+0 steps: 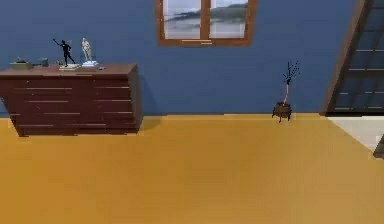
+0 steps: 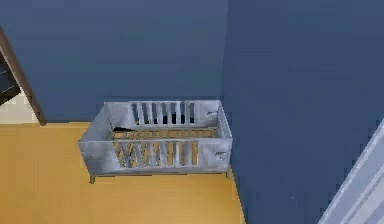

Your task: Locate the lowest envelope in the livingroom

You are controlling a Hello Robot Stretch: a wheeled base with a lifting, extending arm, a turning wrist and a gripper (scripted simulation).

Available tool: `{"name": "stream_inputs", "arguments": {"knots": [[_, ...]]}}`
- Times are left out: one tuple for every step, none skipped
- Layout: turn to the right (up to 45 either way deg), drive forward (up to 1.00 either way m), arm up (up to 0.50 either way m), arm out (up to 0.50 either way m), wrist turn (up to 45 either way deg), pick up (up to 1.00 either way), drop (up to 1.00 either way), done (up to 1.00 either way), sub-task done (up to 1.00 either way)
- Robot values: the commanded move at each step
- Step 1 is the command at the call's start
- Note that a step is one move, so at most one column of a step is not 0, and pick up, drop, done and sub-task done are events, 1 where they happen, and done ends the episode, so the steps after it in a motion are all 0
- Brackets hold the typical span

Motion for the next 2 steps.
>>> {"name": "stream_inputs", "arguments": {"knots": [[3.0, 0.00, 0.00, 0.00, 0.0, 0.00, 0.00, 0.00, 0.00], [0.0, 0.30, 0.00, 0.00, 0.0, 0.00, 0.00, 0.00, 0.00]]}}
